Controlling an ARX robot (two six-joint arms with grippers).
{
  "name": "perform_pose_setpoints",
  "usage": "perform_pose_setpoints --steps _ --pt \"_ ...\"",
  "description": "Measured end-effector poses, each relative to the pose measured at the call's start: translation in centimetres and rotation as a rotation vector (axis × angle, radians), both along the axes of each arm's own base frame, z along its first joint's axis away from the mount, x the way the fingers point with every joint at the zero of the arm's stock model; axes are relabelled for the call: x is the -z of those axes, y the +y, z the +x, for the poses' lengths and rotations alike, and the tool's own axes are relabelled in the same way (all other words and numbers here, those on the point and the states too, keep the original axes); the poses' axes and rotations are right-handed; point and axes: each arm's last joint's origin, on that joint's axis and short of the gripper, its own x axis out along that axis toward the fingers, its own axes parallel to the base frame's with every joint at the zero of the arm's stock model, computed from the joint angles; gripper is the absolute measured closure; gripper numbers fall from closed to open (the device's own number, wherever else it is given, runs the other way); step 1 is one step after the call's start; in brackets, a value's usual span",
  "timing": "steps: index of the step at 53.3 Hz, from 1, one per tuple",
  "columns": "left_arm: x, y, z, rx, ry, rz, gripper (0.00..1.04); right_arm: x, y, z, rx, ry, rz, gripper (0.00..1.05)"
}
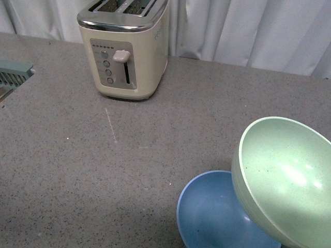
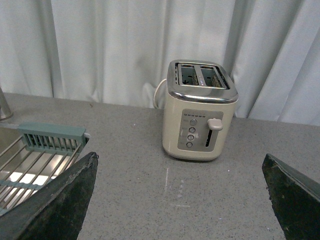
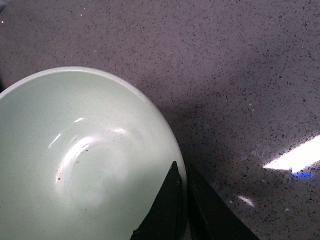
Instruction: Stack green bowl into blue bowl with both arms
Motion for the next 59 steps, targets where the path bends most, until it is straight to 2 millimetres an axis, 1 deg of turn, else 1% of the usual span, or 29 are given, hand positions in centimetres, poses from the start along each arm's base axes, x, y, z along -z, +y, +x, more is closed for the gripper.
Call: perform_pose_setpoints --steps 10,12,16,18,19,21,25,29,32,34,38,39,41,45,53,55,57,59 --pt "0.0 0.0 0.0 0.0 0.0 0.0 0.06 0.0 0.2 0.1 -0.015 -0.004 -0.008 1.03" --pt "0.0 0.0 0.0 0.0 0.0 0.0 0.06 0.0 0.3 0.1 -0.02 -0.01 -0.007 0.99" --pt "0.0 0.0 0.0 0.0 0.0 0.0 0.06 -0.1 0.4 0.2 -0.041 -0.013 0.005 0.86" --pt "0.0 0.0 0.0 0.0 0.0 0.0 0.06 -0.2 0.5 0.2 -0.051 -0.016 0.011 0.81" --pt "0.0 0.0 0.0 0.0 0.0 0.0 0.06 -0.2 0.5 0.2 -0.052 -0.016 0.012 0.8" --pt "0.0 0.0 0.0 0.0 0.0 0.0 0.06 -0.2 0.6 0.3 -0.06 -0.016 0.013 0.72" --pt "0.0 0.0 0.0 0.0 0.0 0.0 0.06 -0.2 0.6 0.3 -0.064 -0.017 0.009 0.63" --pt "0.0 0.0 0.0 0.0 0.0 0.0 0.06 -0.2 0.6 0.3 -0.065 -0.017 0.004 0.49" --pt "0.0 0.0 0.0 0.0 0.0 0.0 0.06 -0.3 0.5 0.2 -0.058 -0.028 -0.029 0.34" --pt "0.0 0.0 0.0 0.0 0.0 0.0 0.06 -0.4 0.4 0.2 -0.05 -0.032 -0.048 0.27" --pt "0.0 0.0 0.0 0.0 0.0 0.0 0.06 -0.6 0.1 0.2 -0.038 -0.048 -0.085 0.15" --pt "0.0 0.0 0.0 0.0 0.0 0.0 0.06 -0.7 0.0 0.2 -0.037 -0.05 -0.098 0.11" --pt "0.0 0.0 0.0 0.0 0.0 0.0 0.06 -0.8 -0.1 0.2 -0.031 -0.055 -0.108 0.07" --pt "0.0 0.0 0.0 0.0 0.0 0.0 0.06 -0.9 -0.4 0.2 -0.023 -0.056 -0.138 0.1" --pt "0.0 0.0 0.0 0.0 0.0 0.0 0.06 -1.3 -0.9 0.1 -0.026 -0.073 -0.182 0.09" --pt "0.0 0.0 0.0 0.0 0.0 0.0 0.06 -0.8 -0.9 0.6 -0.038 -0.189 -0.194 0.15" --pt "0.0 0.0 0.0 0.0 0.0 0.0 0.06 -0.3 -1.2 0.7 -0.101 -0.265 -0.219 0.2" --pt "0.0 0.0 0.0 0.002 -0.001 0.0 0.06 0.3 -2.0 0.4 -0.17 -0.366 -0.23 0.27"
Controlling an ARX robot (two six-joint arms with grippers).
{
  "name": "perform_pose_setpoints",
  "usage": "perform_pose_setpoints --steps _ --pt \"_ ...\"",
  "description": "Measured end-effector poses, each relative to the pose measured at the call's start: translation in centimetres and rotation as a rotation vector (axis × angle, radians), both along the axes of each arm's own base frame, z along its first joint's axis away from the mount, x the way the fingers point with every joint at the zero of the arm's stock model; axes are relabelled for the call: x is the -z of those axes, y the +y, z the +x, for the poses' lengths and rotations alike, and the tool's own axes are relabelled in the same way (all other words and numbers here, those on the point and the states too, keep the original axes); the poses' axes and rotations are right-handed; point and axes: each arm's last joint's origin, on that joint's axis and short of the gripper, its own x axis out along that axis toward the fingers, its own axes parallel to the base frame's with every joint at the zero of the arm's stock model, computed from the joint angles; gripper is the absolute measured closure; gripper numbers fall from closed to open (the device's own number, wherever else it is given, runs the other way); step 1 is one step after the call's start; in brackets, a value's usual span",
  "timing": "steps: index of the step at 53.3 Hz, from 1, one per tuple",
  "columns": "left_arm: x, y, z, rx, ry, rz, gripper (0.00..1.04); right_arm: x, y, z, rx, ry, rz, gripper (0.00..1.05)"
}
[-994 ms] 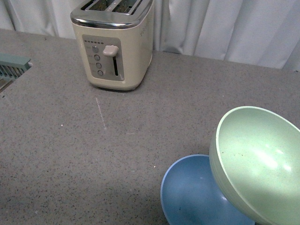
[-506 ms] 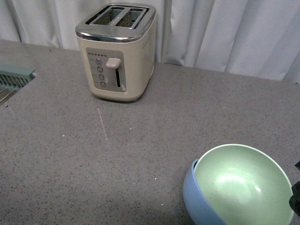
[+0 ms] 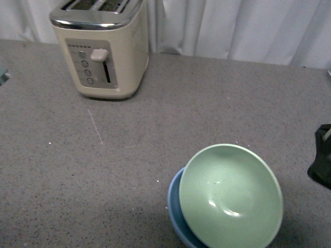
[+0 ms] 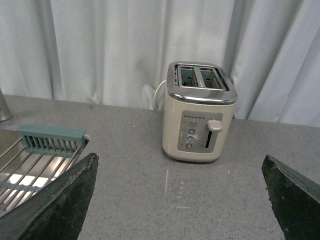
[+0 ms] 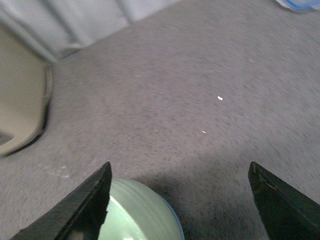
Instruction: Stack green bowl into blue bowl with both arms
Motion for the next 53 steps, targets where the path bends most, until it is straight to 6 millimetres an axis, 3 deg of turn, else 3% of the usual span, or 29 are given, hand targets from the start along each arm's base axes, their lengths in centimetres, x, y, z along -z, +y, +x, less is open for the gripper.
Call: perform_pose_setpoints --steps 4,9,15,23,31,37,53 --pt "0.0 0.0 0.0 -0.006 0.002 0.0 0.06 -0.2 -1.7 -0.7 -0.115 -0.201 -0.074 0.39" --pt "0.0 0.0 0.0 -0.004 0.001 0.0 0.06 -2.4 -3.7 -0.9 -0.129 -0.397 -0.197 0.54" --pt "0.0 0.0 0.0 -0.003 0.001 0.0 0.06 -2.7 -6.0 -1.7 -0.163 -0.422 -0.355 0.76" --pt "0.0 0.0 0.0 -0.003 0.001 0.0 0.06 -3.0 -7.5 -2.6 -0.163 -0.424 -0.406 1.03" --pt "0.0 0.0 0.0 -0.004 0.001 0.0 0.06 -2.8 -8.9 -4.4 -0.185 -0.421 -0.417 1.04" --pt "0.0 0.0 0.0 -0.001 0.001 0.0 0.06 -3.0 -10.2 -4.6 -0.147 -0.44 -0.425 1.04" --pt "0.0 0.0 0.0 -0.001 0.001 0.0 0.06 -2.9 -10.3 -4.6 -0.154 -0.438 -0.424 1.04"
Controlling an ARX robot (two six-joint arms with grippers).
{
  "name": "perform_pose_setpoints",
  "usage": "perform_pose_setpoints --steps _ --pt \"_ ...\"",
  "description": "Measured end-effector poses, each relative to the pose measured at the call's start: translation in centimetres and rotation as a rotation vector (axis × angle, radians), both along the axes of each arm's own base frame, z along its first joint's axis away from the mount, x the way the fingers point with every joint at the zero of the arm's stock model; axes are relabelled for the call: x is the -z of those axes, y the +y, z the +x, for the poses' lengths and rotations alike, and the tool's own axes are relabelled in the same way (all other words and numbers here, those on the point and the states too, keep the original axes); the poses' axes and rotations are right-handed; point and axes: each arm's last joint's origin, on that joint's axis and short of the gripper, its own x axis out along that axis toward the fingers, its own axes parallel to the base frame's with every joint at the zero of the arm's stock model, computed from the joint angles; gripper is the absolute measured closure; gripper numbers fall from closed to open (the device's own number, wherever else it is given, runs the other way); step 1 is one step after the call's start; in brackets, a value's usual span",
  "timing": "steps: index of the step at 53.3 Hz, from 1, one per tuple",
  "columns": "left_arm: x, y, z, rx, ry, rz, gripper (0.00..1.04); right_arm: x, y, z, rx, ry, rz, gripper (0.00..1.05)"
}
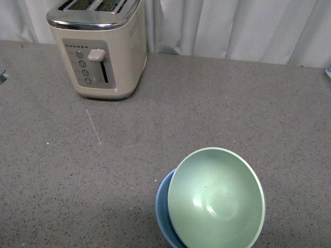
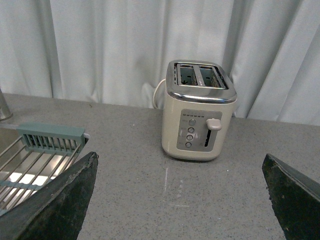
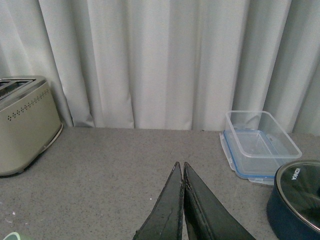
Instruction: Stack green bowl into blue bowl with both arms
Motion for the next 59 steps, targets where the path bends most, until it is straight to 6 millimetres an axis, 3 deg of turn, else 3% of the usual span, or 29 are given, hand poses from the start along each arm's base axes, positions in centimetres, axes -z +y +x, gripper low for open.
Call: perform_pose_setpoints --steps 25,42,52,57,59 --pt "0.0 0.0 0.0 0.0 0.0 0.0 0.06 0.0 0.0 0.0 0.001 0.0 -0.002 1.02" --pt "0.0 0.0 0.0 0.0 0.0 0.0 0.06 0.0 0.0 0.0 0.001 0.0 -0.001 0.53" --pt "0.0 0.0 0.0 0.0 0.0 0.0 0.06 0.0 0.0 0.0 0.001 0.0 -0.001 0.19" --pt "0.0 0.0 0.0 0.0 0.0 0.0 0.06 0.0 0.0 0.0 0.001 0.0 0.0 0.07" --pt "0.0 0.0 0.0 0.0 0.0 0.0 0.06 0.0 0.0 0.0 0.001 0.0 0.0 0.07"
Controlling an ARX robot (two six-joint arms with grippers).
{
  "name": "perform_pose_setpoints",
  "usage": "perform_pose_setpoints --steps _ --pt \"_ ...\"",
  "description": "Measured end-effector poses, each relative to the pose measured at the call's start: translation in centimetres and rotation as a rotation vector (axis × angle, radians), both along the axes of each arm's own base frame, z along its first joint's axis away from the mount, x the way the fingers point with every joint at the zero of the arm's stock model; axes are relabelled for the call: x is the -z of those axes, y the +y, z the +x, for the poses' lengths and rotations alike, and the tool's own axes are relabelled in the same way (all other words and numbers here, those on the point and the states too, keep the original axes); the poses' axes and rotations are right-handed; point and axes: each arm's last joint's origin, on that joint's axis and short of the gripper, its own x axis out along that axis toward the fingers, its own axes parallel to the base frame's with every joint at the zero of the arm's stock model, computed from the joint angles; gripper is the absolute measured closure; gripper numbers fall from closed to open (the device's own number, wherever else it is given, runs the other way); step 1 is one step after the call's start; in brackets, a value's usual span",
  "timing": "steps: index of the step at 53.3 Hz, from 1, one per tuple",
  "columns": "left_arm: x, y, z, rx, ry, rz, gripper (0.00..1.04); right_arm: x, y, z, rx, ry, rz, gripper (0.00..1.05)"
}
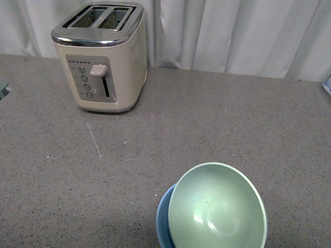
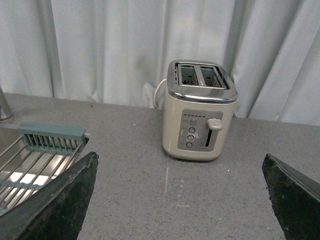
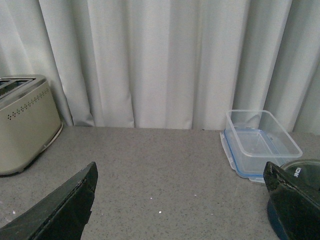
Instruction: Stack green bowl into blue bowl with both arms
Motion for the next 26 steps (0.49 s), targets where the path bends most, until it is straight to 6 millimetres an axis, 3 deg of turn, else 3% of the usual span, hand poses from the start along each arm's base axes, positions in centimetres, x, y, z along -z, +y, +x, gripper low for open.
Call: perform_pose_setpoints --steps 26 --pt "0.0 0.0 0.0 0.0 0.0 0.0 0.06 0.0 0.0 0.0 0.0 0.0 0.0 0.09"
